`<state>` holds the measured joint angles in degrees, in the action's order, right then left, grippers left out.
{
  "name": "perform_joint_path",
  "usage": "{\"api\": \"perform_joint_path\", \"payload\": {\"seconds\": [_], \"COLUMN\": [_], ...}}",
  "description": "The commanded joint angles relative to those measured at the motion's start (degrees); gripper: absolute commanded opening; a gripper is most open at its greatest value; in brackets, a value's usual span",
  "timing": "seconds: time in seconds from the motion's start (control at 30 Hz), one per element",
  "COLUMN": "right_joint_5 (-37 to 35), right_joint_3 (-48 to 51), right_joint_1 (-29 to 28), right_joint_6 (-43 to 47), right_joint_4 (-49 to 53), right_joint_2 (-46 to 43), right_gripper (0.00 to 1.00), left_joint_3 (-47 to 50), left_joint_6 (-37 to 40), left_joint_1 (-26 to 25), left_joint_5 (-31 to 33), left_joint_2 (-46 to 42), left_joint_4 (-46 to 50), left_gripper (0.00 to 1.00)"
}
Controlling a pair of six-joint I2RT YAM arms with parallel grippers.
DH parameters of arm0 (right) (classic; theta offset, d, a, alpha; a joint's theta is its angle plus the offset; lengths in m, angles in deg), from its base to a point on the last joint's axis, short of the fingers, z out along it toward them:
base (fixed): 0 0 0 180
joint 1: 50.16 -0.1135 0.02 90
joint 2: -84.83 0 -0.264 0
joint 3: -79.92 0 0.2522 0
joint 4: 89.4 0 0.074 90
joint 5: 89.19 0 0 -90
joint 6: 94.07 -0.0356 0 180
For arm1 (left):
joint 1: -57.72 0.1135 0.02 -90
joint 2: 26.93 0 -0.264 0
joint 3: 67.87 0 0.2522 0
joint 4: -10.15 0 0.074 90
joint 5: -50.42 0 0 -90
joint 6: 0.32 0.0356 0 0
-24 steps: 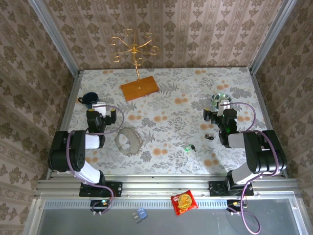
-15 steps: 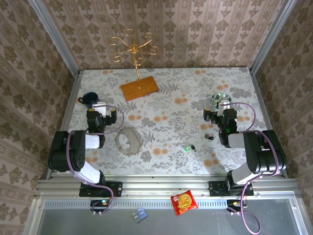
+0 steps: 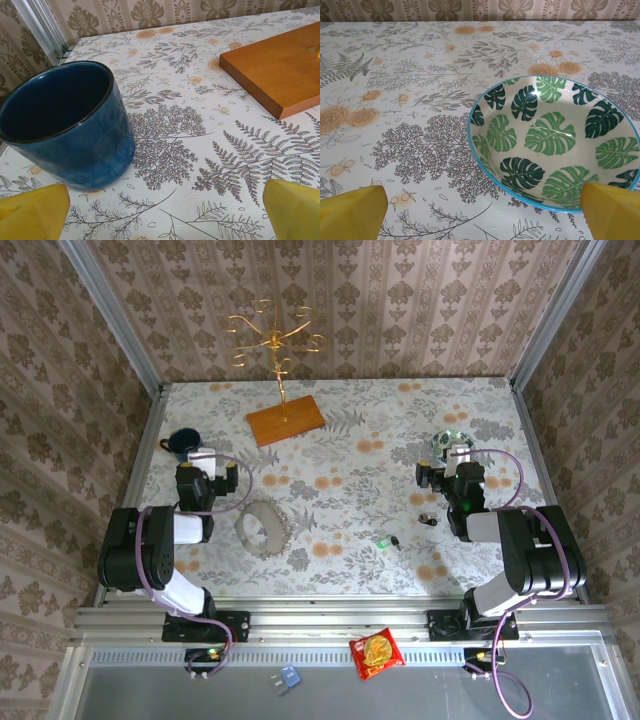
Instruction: Put the keys on the keyring
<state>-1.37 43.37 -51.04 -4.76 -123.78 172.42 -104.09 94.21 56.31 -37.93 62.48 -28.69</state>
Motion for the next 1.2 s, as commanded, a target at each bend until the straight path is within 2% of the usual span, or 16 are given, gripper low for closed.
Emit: {"api": "perform_joint_path", "payload": {"seconds": [0.0,0.2,0.3,0.43,0.6,0.7,0.8,0.93,1.17], "right_joint_5": [-0.1,0.0,0.0,0.5,-2.2,-2.0,-1.5,-0.5,0.8], "right_joint_3": [-0.9,-0.9,-0.7,-0.7,-7.9,-11.1,-13.2,-15.9,-22.8], "right_joint_1": [0.2,0.2,0.2,0.0,-1.5,-2.2,-3.8,-8.2,-21.9], "right_joint_6": [-1.0,-1.0,-1.0,-0.3,-2.3,-8.0,-14.3,-23.8,-27.4], "right_joint_4": [0.0,-0.1,-0.3,3.1,25.0,34.6,41.9,50.4,61.0], "right_joint_2": [0.1,0.0,-0.1,-4.2,-15.2,-18.8,-20.7,-20.7,-13.7], "right_gripper": [1.00,1.00,1.00,0.99,0.96,0.94,0.91,0.86,0.79], "left_joint_3": [-0.1,0.1,1.8,5.6,3.3,0.9,-1.6,-3.9,-5.7], "left_joint_6": [-0.8,-0.8,-0.5,-0.7,-0.6,-6.4,-11.8,-16.8,-31.7], "left_joint_1": [0.4,0.4,0.4,0.4,-0.8,-1.0,-1.5,-4.6,-14.7], "left_joint_5": [-0.8,-1.0,-1.0,-0.8,0.8,0.7,-2.7,-3.9,0.3], "left_joint_2": [-0.2,-0.2,-0.3,-5.2,-18.4,-23.7,-27.2,-28.6,-27.8], "left_joint_4": [0.3,-0.1,-3.3,-6.4,7.6,13.9,21.1,29.6,43.3], "left_gripper": [1.00,1.00,1.00,1.00,1.00,1.00,1.00,0.97,0.90]}}
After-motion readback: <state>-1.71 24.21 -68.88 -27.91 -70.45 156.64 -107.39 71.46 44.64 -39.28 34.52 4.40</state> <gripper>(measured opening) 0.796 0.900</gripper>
